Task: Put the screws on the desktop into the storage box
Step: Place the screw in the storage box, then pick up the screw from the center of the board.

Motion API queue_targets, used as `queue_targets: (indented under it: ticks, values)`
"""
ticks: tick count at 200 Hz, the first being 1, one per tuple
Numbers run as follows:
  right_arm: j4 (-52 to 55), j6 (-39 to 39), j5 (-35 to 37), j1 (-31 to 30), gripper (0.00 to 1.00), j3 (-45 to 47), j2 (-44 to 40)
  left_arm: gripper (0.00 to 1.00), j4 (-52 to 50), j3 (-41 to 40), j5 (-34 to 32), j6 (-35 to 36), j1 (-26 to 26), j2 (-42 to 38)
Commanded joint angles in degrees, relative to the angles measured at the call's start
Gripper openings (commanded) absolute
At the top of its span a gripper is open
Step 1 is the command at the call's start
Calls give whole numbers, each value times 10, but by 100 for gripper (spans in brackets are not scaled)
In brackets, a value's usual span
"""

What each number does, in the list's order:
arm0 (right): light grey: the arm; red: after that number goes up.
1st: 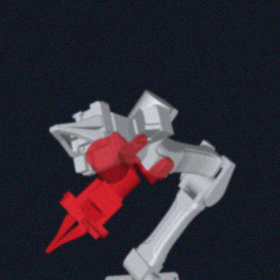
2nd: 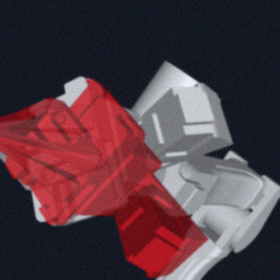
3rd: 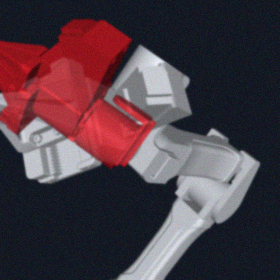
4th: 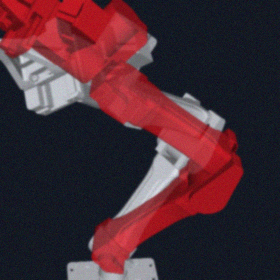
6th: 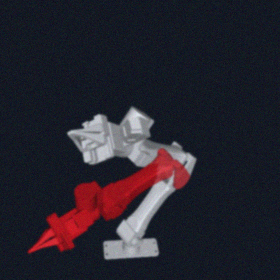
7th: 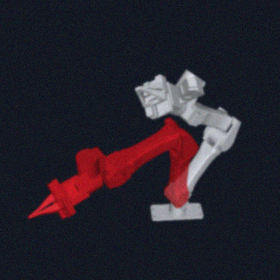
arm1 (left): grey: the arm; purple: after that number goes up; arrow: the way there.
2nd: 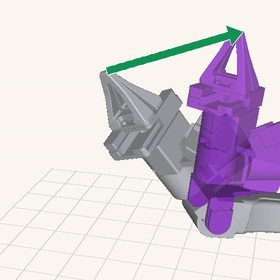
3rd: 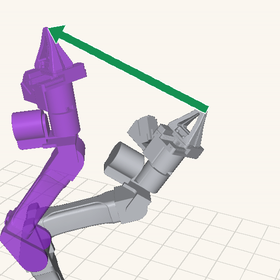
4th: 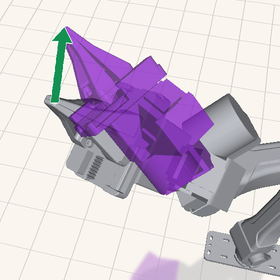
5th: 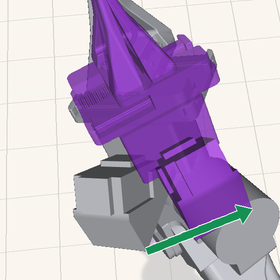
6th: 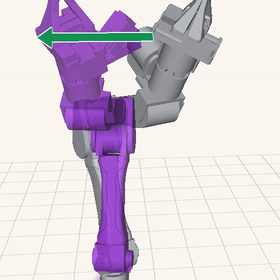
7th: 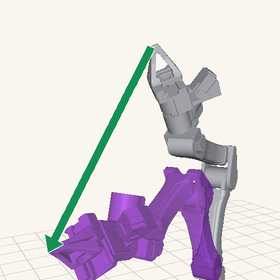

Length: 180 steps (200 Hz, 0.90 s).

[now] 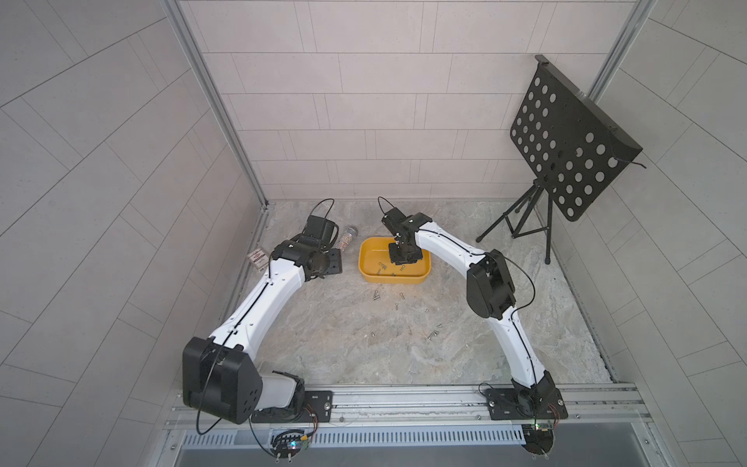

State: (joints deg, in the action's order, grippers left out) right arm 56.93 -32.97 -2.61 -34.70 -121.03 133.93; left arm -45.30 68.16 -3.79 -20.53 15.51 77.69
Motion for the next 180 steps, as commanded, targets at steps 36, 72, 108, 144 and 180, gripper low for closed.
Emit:
queue_targets:
  ticks: [36, 72, 108, 144, 180]
  values:
    - [-106, 13, 52, 0, 30, 144, -155, 66, 8, -14, -2, 11, -2, -1]
    - [-174, 9, 94, 5, 31, 239, -238, 66, 5, -20, 13, 8, 1, -3]
    - [-217, -13, 119, 16, 31, 310, -294, 66, -15, -67, 18, -20, 31, -59]
    - [-249, -49, 160, 45, 32, 397, -364, 67, -24, -134, 8, -63, 87, -119]
    - [-280, -77, 178, 84, 35, 481, -412, 67, -31, -151, -18, -100, 164, -123]
